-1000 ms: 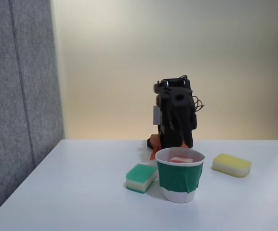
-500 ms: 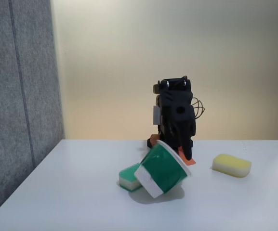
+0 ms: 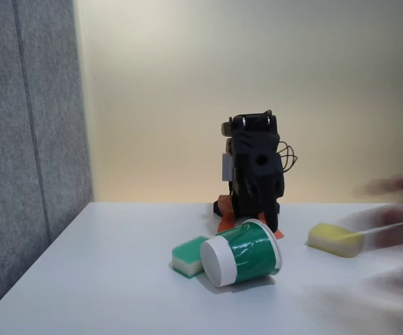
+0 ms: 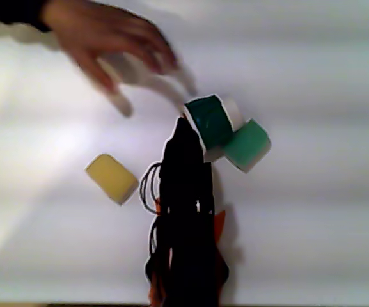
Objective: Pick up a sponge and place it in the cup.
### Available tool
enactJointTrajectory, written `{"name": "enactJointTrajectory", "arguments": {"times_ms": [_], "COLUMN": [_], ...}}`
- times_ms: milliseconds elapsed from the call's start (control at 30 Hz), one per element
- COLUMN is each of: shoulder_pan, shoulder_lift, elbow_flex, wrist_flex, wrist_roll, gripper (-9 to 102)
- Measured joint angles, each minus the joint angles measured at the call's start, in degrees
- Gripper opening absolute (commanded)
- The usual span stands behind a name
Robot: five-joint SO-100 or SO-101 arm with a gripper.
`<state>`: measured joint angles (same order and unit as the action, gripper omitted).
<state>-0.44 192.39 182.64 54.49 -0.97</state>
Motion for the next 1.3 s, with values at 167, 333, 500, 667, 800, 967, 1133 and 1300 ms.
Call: {"name": "enactJointTrajectory", "arguments": {"times_ms": [167, 333, 500, 667, 800, 967, 1133, 1300], "shoulder_pan": [1.8, 2.3, 2.3, 1.2, 1.5, 1.5, 1.5, 1.5], "shoulder_lift": [-0.2, -0.2, -0.2, -0.2, -0.2, -0.2, -0.2, -0.2], "elbow_flex": [0.0, 0.0, 0.0, 0.0, 0.0, 0.0, 0.0, 0.0], "wrist_flex": [8.8, 15.6, 18.4, 18.4, 18.4, 18.4, 18.4, 18.4], "wrist_roll": [-0.7, -0.6, 0.6, 1.7, 1.8, 1.8, 1.8, 1.8], "gripper": [0, 0, 0, 1, 2, 2, 2, 2]}}
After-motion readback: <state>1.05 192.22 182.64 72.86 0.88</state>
